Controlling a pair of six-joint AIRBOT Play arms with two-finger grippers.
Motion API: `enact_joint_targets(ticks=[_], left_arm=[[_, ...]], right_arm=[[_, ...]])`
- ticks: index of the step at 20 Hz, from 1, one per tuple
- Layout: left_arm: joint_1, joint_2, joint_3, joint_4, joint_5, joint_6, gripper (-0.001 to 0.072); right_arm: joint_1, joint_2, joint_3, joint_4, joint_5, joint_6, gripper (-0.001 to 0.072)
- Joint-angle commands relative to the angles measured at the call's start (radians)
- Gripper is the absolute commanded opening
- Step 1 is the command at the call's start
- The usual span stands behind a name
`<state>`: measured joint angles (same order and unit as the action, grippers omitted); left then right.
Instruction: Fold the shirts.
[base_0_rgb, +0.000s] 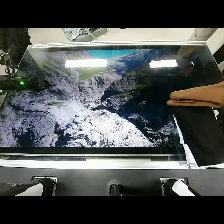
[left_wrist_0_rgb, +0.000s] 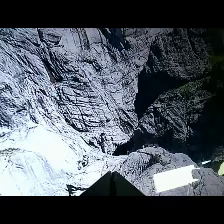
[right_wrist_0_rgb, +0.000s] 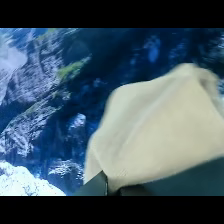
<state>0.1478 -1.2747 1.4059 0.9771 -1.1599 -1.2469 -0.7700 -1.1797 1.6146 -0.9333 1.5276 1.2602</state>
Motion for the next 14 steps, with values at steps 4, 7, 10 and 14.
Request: enact_joint_targets(ticks=[4, 7, 10, 14], left_arm=[[0.0, 0.0, 0.0, 0.0, 0.0, 0.018, 0.0029], [0.0, 0.0, 0.0, 0.0, 0.0, 0.018, 0.003], [0.0, 0.0, 0.0, 0.0, 0.0, 0.018, 0.003], [0.0, 0.0, 0.0, 0.0, 0.0, 0.018, 0.003]], right_arm=[[-0.161, 0.051, 0.012, -0.063, 0.148, 0.03, 0.0044], [-0.193, 0.05, 0.005, -0.24, 0.211, 0.061, 0.0045], [-0.19, 0.057, -0.079, -0.473, 0.281, 0.095, 0.0045], [-0.19, 0.175, -0.414, -0.544, 0.214, 0.149, 0.0045]])
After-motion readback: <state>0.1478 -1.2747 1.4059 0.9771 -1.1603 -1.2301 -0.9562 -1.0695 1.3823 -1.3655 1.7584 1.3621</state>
